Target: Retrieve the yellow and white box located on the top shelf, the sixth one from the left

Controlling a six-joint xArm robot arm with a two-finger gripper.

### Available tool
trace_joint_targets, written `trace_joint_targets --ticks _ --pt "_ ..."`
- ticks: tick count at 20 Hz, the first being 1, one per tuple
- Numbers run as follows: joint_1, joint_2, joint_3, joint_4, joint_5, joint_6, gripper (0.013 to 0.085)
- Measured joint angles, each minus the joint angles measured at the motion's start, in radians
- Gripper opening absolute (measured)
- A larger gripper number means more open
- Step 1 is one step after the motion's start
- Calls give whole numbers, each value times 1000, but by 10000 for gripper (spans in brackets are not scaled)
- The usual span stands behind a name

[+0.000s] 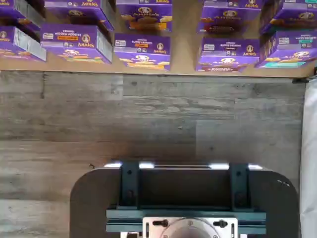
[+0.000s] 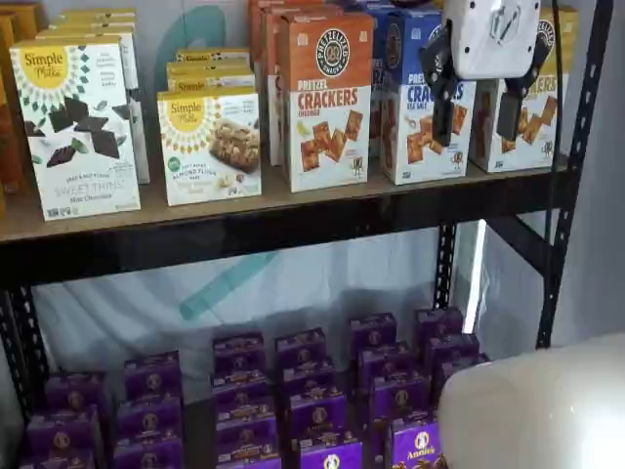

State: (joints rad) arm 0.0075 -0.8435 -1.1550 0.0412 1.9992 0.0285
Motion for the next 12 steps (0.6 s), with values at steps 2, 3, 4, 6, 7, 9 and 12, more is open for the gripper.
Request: trace_joint_targets --ticks 2,3,4,6,7,9,12 --pt "-37 3 -2 39 6 -17 850" --pt "-42 3 -2 47 7 -21 850" --pt "-42 3 -1 48 6 -21 850" --pt "-35 2 1 43 2 -18 850" --pt "-31 2 2 38 0 -16 850" --pt "-12 0 6 9 -12 -10 850" --pt "14 -3 18 -61 -50 -10 850"
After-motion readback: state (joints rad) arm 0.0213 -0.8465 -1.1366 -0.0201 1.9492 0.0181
